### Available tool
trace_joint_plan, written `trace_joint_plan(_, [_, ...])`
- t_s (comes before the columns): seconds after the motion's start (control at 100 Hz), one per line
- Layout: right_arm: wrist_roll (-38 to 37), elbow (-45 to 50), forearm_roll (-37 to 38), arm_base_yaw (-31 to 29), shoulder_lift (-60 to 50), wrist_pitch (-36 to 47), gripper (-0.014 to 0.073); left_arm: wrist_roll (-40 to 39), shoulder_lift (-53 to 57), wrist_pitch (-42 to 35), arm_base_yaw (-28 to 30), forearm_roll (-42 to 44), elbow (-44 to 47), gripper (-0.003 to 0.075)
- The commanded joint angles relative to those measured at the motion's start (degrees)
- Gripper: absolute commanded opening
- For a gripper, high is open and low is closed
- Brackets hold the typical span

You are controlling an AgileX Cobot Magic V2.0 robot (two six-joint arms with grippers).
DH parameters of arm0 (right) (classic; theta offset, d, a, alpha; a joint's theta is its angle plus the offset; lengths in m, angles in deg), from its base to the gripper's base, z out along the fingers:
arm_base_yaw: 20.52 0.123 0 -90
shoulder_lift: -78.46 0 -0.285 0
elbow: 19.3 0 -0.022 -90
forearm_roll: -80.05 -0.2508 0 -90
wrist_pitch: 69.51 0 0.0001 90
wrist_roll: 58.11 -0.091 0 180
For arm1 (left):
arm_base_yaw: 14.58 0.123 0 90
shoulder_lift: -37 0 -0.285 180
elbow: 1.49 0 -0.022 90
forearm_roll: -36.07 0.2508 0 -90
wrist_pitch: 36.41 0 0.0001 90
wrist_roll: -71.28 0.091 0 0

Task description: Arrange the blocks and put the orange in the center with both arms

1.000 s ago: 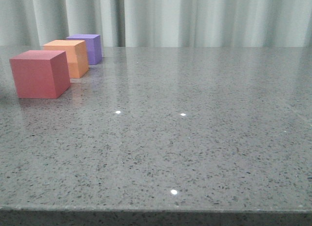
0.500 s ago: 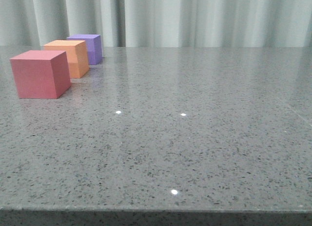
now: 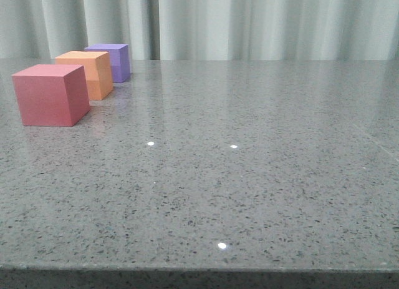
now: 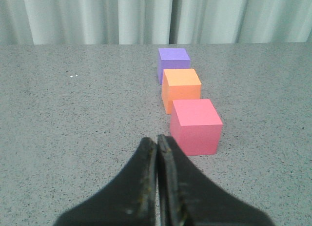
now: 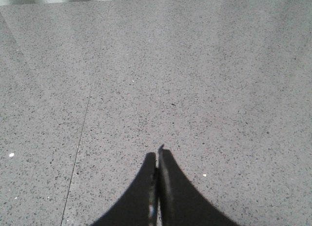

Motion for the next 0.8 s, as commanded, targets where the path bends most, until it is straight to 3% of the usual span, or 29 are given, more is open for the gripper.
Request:
trace_joint_plan(0.0, [0.4, -1.5, 1.4, -0.2, -0.1, 4.1, -0.0069, -0.6, -0.5, -4.4, 0.1, 0.3, -1.4, -0.0020])
trace_joint_plan(0.29, [0.4, -1.5, 1.4, -0.2, -0.1, 4.1, -0.0069, -0.6, -0.5, -4.4, 0.1, 0.3, -1.4, -0.0020])
trace_joint_plan(0.44, [0.4, -1.5, 1.4, -0.2, -0.1, 4.1, -0.0069, -0.6, -0.5, -5.7, 0.1, 5.0, -1.4, -0.0020])
trace_joint_plan(0.64, [0.4, -1.5, 1.4, -0.2, -0.1, 4.1, -0.0069, -0.6, 0.6, -14.8, 0.2, 6.3, 2.0, -0.0020])
trace_joint_plan(0.79, [0.4, -1.5, 1.4, -0.2, -0.1, 4.1, -0.0069, -0.6, 4.1, -18.5, 3.8, 2.4, 6.3, -0.0020])
